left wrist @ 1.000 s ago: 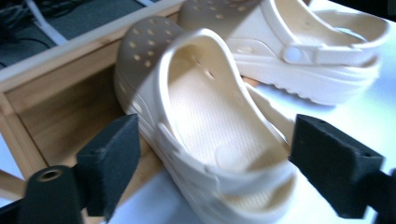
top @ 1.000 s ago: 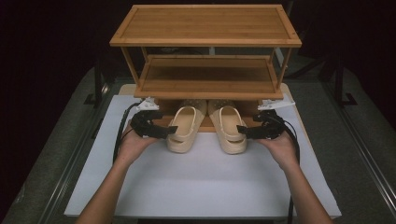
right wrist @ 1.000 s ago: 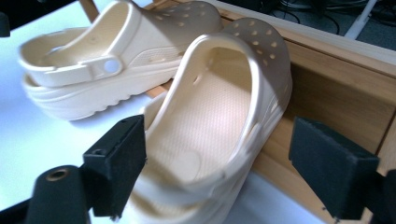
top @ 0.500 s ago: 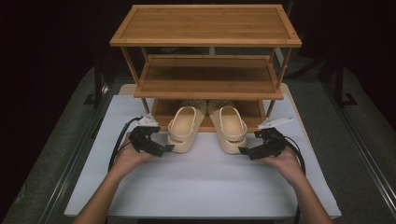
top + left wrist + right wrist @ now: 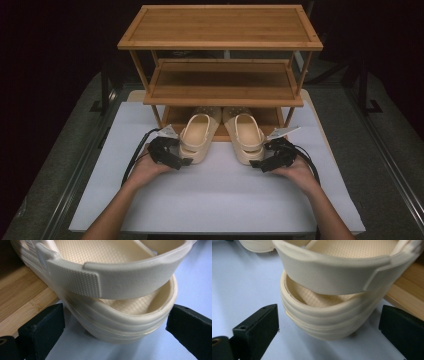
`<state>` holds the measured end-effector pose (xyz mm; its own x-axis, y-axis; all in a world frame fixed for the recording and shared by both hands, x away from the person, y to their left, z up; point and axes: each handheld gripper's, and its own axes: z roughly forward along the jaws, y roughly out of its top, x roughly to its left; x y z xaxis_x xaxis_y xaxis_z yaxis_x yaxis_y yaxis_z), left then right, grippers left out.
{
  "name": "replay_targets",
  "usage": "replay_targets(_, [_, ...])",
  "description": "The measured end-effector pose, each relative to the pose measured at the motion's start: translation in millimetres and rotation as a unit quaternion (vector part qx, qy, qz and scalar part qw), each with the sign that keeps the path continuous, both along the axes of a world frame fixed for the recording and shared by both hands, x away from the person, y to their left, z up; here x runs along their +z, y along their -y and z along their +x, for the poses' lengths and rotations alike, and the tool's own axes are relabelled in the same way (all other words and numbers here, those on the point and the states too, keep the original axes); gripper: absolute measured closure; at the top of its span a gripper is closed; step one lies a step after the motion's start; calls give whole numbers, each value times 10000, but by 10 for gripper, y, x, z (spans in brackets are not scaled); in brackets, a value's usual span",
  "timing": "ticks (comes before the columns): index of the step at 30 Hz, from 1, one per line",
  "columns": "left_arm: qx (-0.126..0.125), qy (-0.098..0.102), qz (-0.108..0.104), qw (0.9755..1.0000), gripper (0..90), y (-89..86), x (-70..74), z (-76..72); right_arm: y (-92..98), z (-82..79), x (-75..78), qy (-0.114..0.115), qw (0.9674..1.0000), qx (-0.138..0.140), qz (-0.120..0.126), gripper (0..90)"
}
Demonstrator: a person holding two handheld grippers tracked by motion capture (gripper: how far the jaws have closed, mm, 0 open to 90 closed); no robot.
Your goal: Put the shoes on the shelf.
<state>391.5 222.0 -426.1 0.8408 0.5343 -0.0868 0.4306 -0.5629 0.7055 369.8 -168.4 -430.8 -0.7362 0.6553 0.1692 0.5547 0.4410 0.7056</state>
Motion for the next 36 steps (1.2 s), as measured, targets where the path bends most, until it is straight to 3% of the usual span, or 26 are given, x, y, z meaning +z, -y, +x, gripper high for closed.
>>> replay_targets(3, [-15,-2,-16,10000,39,0,-7,4,-22,14,-25,11,10000,12,-87,60])
replay_targets(13, [-10,22,-20,10000,48,63,-7,-2,-51,25,-20,1,10000,74,-32,73])
replay_targets(17, [-24,42,-57,10000,51,145,-18,2,-160,40,-23,30,9999,115,1,74])
replay_targets(22, [-123,8,63,9999,50,263,17,31,-241,65,-26,89,9998,191,-17,93])
replay_targets(27, [-217,133,191,9995,70,451,22,49,-401,102,-3,180,9994,282,-85,106])
replay_targets(29, [-192,128,203,9995,71,461,23,64,-424,107,-9,255,9993,218,-171,109])
replay_targets(36, [-209,98,229,9995,75,473,47,117,-415,138,1,220,9995,177,-107,114])
